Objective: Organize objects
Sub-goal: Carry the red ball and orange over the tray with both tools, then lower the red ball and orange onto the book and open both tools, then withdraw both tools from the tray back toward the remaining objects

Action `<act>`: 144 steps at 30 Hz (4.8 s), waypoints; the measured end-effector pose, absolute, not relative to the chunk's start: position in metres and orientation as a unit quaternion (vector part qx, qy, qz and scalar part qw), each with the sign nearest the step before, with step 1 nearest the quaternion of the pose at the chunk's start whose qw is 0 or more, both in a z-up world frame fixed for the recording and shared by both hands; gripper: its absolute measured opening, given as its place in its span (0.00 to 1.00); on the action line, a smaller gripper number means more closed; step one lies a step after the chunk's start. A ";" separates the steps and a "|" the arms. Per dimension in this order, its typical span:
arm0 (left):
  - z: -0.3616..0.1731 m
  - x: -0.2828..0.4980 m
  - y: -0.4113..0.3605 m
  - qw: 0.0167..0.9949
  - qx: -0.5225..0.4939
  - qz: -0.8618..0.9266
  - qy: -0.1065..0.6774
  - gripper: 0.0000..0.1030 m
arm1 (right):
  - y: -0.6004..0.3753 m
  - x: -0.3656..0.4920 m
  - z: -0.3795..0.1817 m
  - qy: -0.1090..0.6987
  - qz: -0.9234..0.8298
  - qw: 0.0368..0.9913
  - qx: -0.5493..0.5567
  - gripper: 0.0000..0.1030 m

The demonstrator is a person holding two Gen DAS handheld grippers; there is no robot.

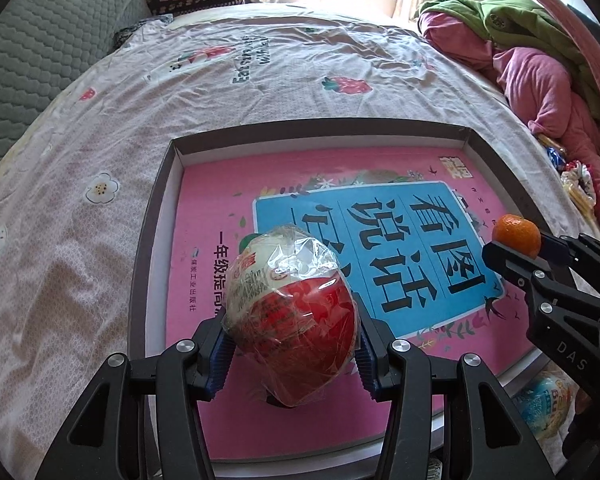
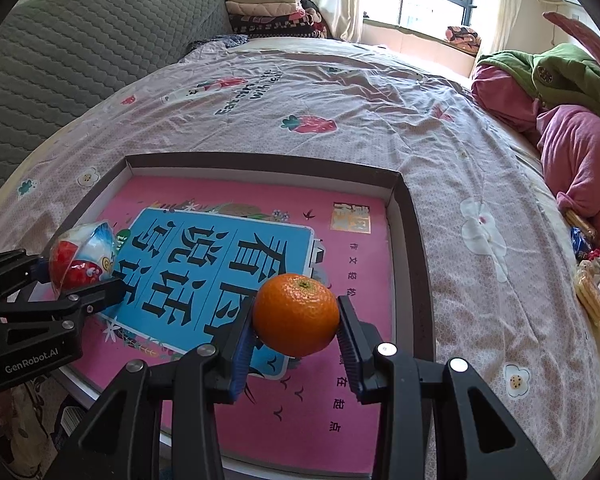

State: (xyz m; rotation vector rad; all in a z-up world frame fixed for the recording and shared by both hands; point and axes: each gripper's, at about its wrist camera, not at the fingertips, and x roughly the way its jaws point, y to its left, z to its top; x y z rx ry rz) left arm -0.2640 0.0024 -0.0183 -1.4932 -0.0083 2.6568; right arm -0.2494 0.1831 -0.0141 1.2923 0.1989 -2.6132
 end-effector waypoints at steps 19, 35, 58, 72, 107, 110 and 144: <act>-0.019 -0.262 0.005 0.056 -0.491 0.869 -0.005 0.52 | 0.175 -0.249 -0.023 0.079 -0.881 0.111 0.453 0.38; 0.003 -0.254 0.007 0.078 -0.464 0.882 -0.030 0.55 | 0.174 -0.244 -0.010 0.091 -0.891 0.112 0.430 0.51; 0.044 -0.233 -0.017 0.078 -0.414 0.902 -0.092 0.67 | 0.179 -0.234 0.015 0.064 -0.908 0.121 0.397 0.55; 0.064 -0.200 -0.030 0.050 -0.375 0.922 -0.082 0.71 | 0.180 -0.216 0.039 0.045 -0.924 0.134 0.356 0.58; 0.084 -0.122 -0.026 0.029 -0.313 0.948 -0.056 0.71 | 0.194 -0.145 0.076 0.010 -0.952 0.138 0.274 0.58; 0.084 -0.116 -0.026 0.028 -0.308 0.949 -0.056 0.71 | 0.192 -0.141 0.078 0.014 -0.954 0.135 0.268 0.58; 0.056 -0.060 -0.041 0.014 -0.334 0.940 -0.069 0.71 | 0.181 -0.068 0.054 0.029 -0.943 0.175 0.281 0.59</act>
